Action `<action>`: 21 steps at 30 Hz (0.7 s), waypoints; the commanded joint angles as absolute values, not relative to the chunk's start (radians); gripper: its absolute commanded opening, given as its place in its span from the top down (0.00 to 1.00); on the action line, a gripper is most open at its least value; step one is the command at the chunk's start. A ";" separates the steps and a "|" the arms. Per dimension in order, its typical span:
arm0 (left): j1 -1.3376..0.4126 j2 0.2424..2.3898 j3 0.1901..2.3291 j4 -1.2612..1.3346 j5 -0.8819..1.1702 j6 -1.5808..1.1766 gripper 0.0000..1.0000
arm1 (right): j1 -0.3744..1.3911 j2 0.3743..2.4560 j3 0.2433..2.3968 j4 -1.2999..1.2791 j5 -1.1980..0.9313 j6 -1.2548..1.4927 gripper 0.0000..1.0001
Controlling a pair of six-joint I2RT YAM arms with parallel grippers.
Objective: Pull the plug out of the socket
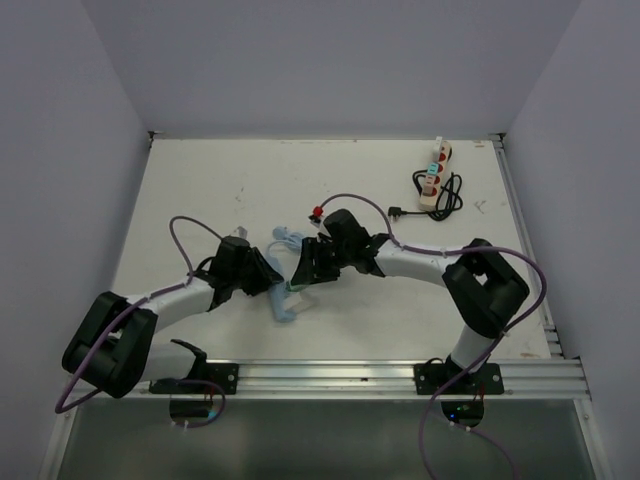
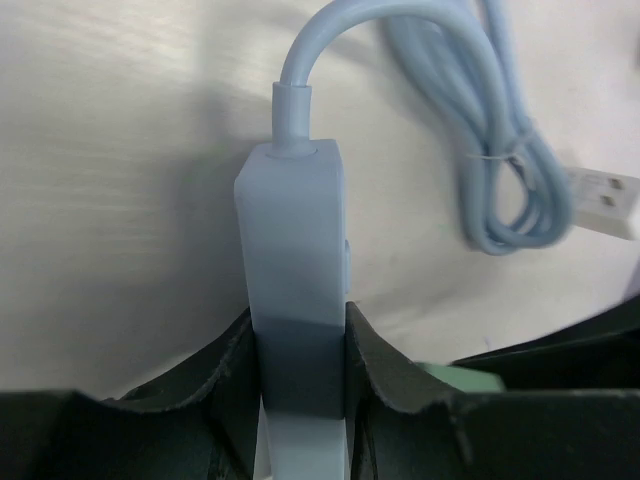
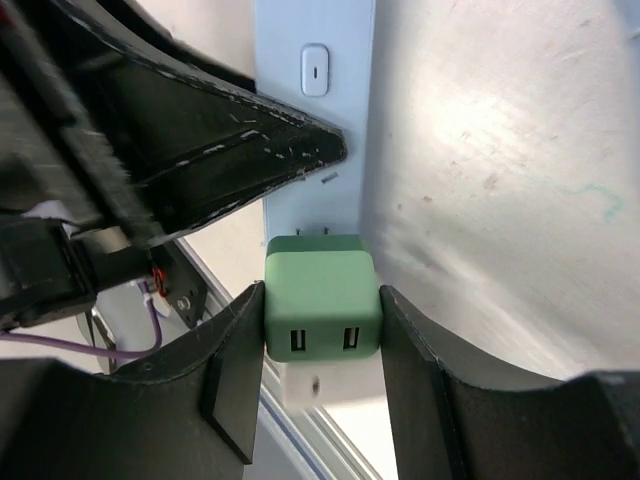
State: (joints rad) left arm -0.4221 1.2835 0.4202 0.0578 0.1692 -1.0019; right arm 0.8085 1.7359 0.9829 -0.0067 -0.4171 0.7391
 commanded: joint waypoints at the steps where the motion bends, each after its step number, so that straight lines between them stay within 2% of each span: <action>1: -0.440 1.331 0.402 -0.155 0.005 -0.893 1.00 | 0.741 1.696 1.084 -0.072 -0.385 0.698 1.00; 10: -0.471 1.348 0.439 -0.169 0.005 -0.899 1.00 | 0.741 1.737 1.175 -0.150 -0.367 0.643 1.00; 17: -0.471 1.342 0.446 -0.166 -0.020 -0.905 1.00 | 0.707 1.551 1.030 -0.196 -0.204 0.519 1.00; 21: -0.471 1.339 0.449 -0.160 -0.011 -0.904 1.00 | 0.704 1.416 0.911 -0.218 -0.043 0.431 1.00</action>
